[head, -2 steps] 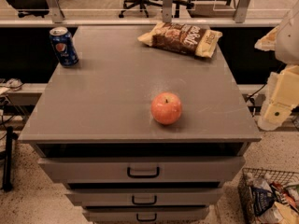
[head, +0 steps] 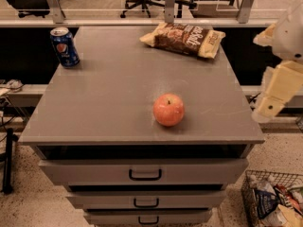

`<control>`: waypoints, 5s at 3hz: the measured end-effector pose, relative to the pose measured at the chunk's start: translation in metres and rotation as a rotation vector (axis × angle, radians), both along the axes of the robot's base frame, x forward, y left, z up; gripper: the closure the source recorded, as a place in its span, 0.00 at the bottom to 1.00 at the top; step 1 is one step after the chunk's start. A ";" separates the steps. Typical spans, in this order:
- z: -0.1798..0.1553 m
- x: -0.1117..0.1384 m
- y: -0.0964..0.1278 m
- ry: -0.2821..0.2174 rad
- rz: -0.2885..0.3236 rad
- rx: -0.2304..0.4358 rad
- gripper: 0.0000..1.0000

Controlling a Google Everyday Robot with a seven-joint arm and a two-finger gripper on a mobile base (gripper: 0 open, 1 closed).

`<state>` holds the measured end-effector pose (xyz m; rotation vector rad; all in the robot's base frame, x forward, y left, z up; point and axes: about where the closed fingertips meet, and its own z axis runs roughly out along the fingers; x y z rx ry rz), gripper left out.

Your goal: Move brown chip bag near apple

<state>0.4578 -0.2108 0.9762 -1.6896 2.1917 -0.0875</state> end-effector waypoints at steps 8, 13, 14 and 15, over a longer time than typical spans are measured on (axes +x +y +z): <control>-0.040 0.306 0.042 -0.320 -0.231 0.532 0.00; -0.113 0.377 0.034 -0.356 -0.314 0.459 0.38; -0.112 0.377 0.032 -0.369 -0.311 0.439 0.61; -0.100 0.374 0.034 -0.400 -0.293 0.420 0.83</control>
Offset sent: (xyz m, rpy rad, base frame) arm 0.2346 0.0118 -0.0055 0.2794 -0.2901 -0.0726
